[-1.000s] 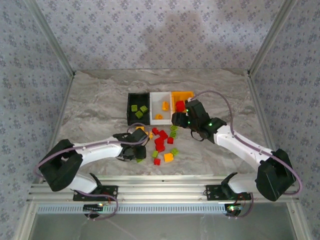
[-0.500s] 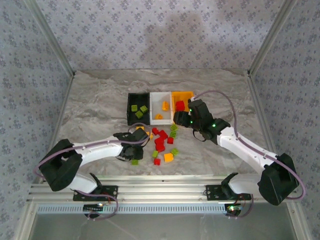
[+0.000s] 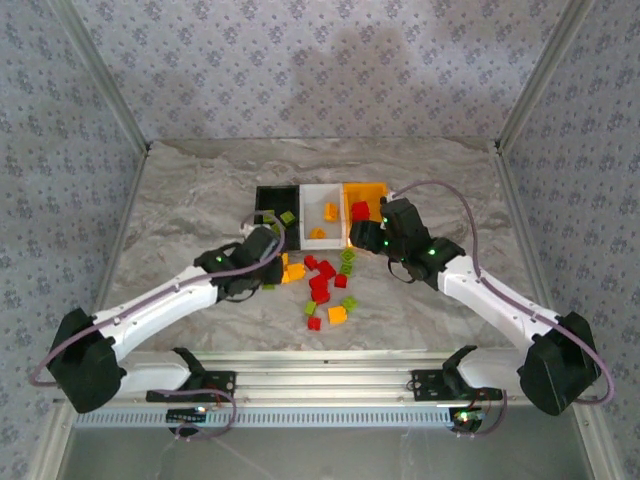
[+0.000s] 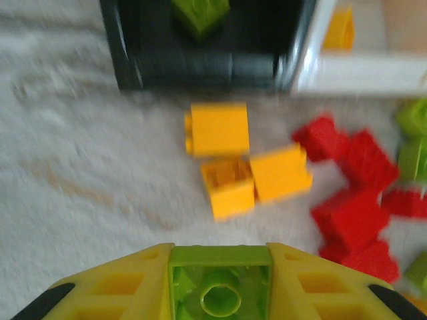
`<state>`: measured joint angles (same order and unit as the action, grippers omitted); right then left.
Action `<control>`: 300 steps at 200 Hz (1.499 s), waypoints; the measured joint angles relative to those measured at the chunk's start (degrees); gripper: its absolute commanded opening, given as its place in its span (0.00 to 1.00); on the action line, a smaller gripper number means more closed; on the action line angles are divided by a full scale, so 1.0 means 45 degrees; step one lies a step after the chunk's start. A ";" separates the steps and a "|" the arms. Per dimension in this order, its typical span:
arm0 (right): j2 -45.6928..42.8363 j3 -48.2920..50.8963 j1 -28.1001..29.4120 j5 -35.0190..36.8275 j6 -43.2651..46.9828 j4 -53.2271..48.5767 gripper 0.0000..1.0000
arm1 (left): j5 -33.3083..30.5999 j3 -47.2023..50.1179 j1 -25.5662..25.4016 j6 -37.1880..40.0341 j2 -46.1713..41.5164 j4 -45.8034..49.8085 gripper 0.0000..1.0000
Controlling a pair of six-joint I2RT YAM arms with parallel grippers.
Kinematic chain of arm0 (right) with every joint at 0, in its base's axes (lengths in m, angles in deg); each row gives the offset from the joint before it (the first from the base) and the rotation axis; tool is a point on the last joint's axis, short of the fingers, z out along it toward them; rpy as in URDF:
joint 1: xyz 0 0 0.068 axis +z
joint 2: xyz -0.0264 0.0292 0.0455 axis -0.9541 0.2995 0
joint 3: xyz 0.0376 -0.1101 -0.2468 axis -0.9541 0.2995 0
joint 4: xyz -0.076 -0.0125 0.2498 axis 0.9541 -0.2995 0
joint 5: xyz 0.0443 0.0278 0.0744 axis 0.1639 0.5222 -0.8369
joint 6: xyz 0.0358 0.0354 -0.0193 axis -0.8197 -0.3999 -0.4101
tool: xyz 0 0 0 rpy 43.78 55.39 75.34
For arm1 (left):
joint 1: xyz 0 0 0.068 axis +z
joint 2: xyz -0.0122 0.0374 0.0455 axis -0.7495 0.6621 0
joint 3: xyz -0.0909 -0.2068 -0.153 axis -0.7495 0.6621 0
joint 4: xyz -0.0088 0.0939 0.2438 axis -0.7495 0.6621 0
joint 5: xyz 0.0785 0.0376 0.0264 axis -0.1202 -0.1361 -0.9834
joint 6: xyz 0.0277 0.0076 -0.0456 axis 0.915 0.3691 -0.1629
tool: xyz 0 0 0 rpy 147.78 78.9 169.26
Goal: Sort the legos into containers by color
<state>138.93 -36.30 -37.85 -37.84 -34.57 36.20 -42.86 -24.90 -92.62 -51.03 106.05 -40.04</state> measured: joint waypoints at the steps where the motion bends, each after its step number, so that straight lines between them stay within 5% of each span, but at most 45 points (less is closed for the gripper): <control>1: 0.0000 0.0000 0.0000 0.0000 0.0000 0.0000 0.64 | -0.0049 -0.0073 0.0058 0.0049 0.0058 -0.0058 0.35; 89: -0.0675 0.0194 -0.0078 0.0000 -0.0228 -0.0418 0.64 | -0.1171 -0.5260 0.2438 0.2375 0.6441 -0.2477 0.40; 153: -0.1049 0.0738 -0.0063 -0.0204 -0.0491 -0.0772 0.68 | -0.0996 -0.7043 0.2851 0.2652 0.8165 -0.2273 0.83; 203: -0.0981 0.1190 0.0233 -0.0442 -0.0670 -0.0845 0.68 | 0.0131 -0.5838 0.2317 0.2380 0.5202 -0.2691 0.99; 249: 0.0583 0.1428 0.0874 -0.0627 -0.0816 -0.0554 0.68 | 0.1059 -0.2390 0.0534 0.1768 -0.0039 -0.4318 1.00; 300: 0.2885 0.1413 0.1404 -0.0597 -0.1491 0.0685 0.68 | 0.1098 0.1622 -0.1010 0.0865 -0.2331 -0.4454 0.99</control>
<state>151.92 -29.94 -31.53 -40.53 -41.28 39.28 -37.92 -17.60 -97.16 -47.14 95.56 -60.08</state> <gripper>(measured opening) 0.679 0.997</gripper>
